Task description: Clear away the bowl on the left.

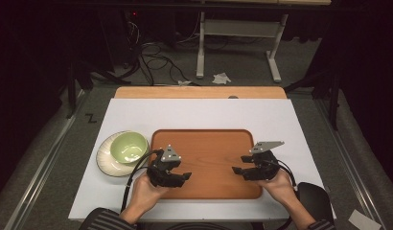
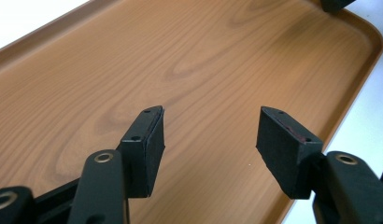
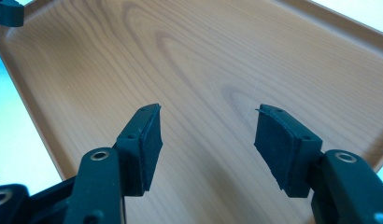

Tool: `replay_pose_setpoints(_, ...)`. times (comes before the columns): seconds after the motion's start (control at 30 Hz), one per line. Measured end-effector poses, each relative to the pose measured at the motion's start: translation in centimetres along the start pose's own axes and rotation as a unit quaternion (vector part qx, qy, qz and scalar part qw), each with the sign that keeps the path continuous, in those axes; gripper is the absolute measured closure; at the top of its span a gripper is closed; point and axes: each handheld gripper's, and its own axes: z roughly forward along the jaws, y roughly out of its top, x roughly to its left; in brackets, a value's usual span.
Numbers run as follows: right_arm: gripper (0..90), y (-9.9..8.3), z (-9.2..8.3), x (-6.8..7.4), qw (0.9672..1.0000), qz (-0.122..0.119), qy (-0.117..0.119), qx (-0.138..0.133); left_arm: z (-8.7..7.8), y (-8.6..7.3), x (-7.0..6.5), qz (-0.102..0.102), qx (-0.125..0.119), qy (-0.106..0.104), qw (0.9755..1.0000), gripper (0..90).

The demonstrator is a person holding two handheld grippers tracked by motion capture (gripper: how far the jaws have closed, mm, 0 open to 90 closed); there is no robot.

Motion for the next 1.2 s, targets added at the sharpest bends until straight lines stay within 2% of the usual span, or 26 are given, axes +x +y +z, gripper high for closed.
replay_pose_setpoints(0.1,42.5,-0.1,0.0,0.0,1.0000,-0.002,0.000,-0.004,-0.1,-0.1,0.0,0.002,-0.005,0.005,1.0000,40.9)
replay_pose_setpoints(0.47,42.1,-0.1,0.1,-0.1,1.0000,-0.002,0.004,0.001,-0.3,-0.2,0.1,-0.007,-0.014,0.001,0.9999,38.4)
replay_pose_setpoints(0.6,39.6,-0.1,0.3,-0.1,0.9999,-0.001,0.012,0.010,-0.5,-0.1,0.1,-0.006,-0.012,0.000,0.9999,39.0)
replay_pose_setpoints(0.63,39.4,-0.2,0.5,-0.1,0.9997,-0.001,0.014,0.020,-0.6,0.0,0.1,-0.006,-0.010,-0.003,0.9999,39.1)
replay_pose_setpoints(0.83,39.5,-0.2,0.2,-0.3,0.9999,0.003,0.010,0.012,-0.7,0.1,0.1,-0.002,-0.011,-0.001,0.9999,38.4)
replay_pose_setpoints(1.03,38.8,-0.2,0.2,-0.1,0.9999,0.001,0.006,0.011,-1.5,0.0,0.3,-0.007,-0.028,0.000,0.9996,36.8)
replay_pose_setpoints(1.2,38.4,-0.2,0.2,-0.2,0.9999,0.000,0.006,0.009,-2.2,0.0,0.8,-0.018,-0.039,0.001,0.9991,36.3)
